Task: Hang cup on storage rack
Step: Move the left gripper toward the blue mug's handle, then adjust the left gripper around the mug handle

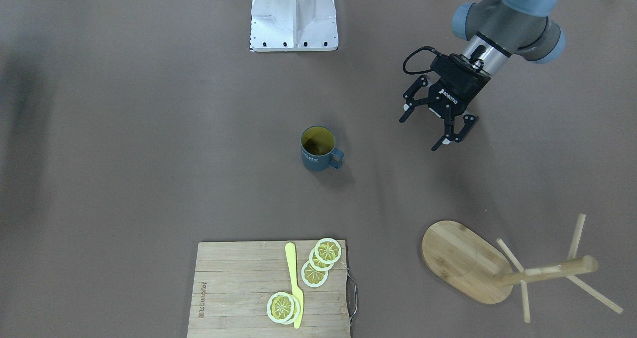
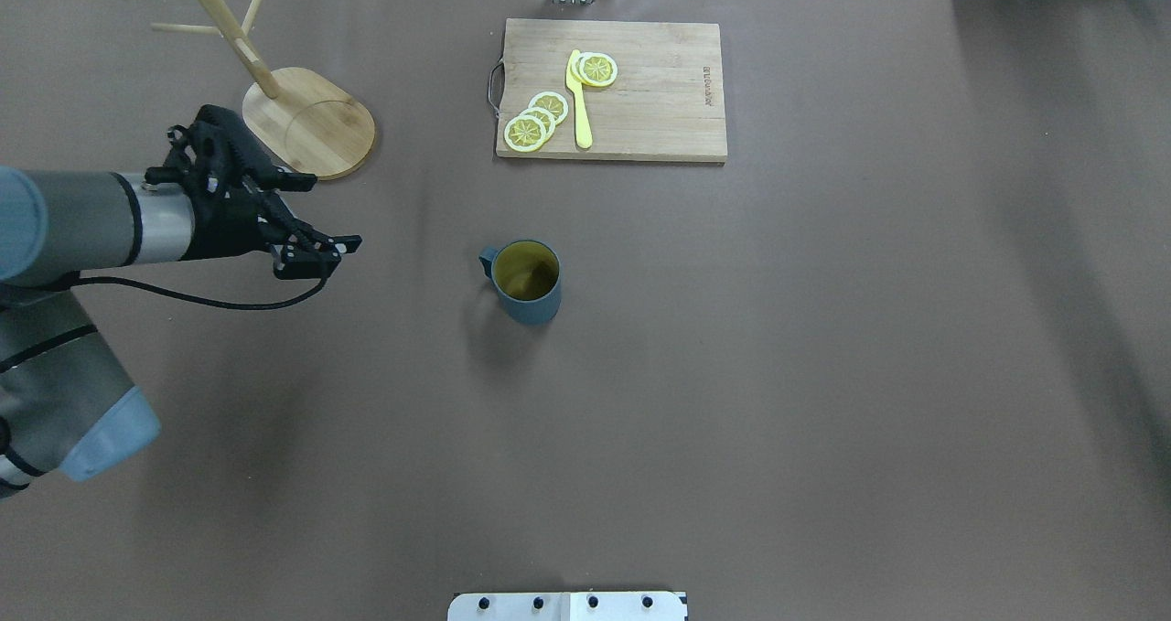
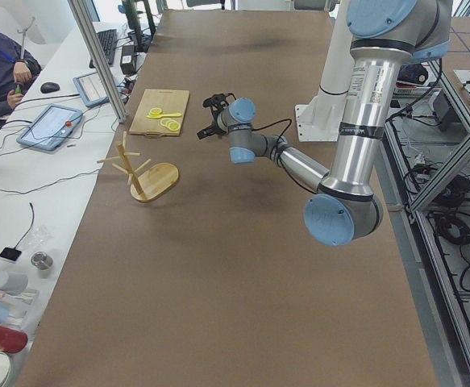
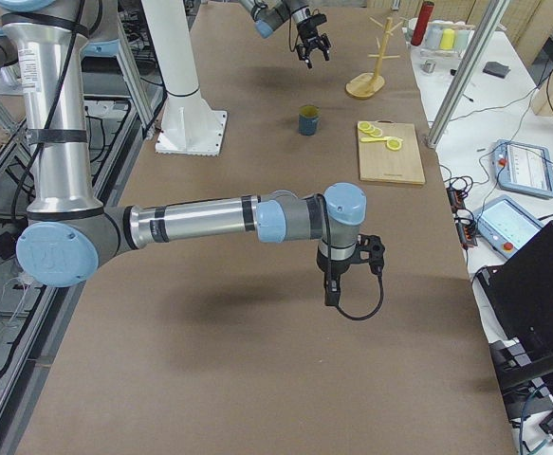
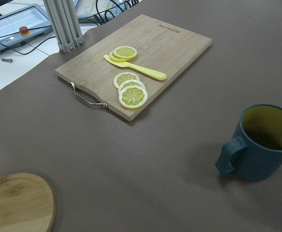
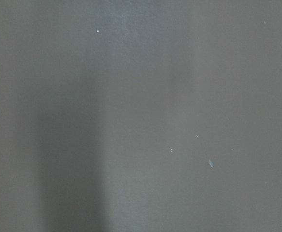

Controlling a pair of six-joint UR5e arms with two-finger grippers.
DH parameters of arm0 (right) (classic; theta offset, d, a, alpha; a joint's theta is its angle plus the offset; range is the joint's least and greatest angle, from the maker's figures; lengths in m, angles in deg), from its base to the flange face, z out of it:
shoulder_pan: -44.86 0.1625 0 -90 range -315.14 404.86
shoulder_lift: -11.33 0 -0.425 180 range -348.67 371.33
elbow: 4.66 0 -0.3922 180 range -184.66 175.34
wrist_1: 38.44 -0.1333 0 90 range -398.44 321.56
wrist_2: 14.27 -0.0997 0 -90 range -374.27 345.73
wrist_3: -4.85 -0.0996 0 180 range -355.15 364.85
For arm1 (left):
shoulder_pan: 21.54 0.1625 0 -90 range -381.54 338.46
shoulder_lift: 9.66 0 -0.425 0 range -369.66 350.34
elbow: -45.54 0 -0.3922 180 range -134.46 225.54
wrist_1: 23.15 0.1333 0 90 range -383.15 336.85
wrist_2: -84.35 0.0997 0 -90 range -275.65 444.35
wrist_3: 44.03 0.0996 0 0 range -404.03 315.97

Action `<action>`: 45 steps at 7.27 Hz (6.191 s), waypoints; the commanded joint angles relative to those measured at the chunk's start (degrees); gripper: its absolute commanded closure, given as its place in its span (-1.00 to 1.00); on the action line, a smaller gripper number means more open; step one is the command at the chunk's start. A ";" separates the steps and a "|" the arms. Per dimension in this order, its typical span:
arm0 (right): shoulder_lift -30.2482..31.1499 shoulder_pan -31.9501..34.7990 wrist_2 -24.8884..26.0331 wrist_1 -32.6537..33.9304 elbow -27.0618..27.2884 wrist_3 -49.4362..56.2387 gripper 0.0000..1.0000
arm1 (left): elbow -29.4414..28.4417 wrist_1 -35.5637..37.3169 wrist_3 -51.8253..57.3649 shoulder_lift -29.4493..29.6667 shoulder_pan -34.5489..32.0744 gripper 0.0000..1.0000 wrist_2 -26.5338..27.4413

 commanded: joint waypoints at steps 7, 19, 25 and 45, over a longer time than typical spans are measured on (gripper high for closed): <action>5.34 2.37 -1.11 -11.72 -5.23 1.21 -1.00 | -15.46 -7.93 -4.13 9.59 10.06 -0.82 11.97; 5.69 2.28 -1.46 -11.90 -4.62 -0.71 -1.00 | -18.80 -16.46 -21.64 10.38 14.37 -0.40 21.46; 5.69 2.28 -1.55 -12.07 -4.35 -1.78 -1.00 | -22.56 -16.37 -15.84 13.70 10.77 -0.38 20.50; 6.13 2.28 -1.55 -12.16 -3.91 -3.80 -1.00 | -26.63 -19.45 -5.98 16.53 8.74 -0.16 6.52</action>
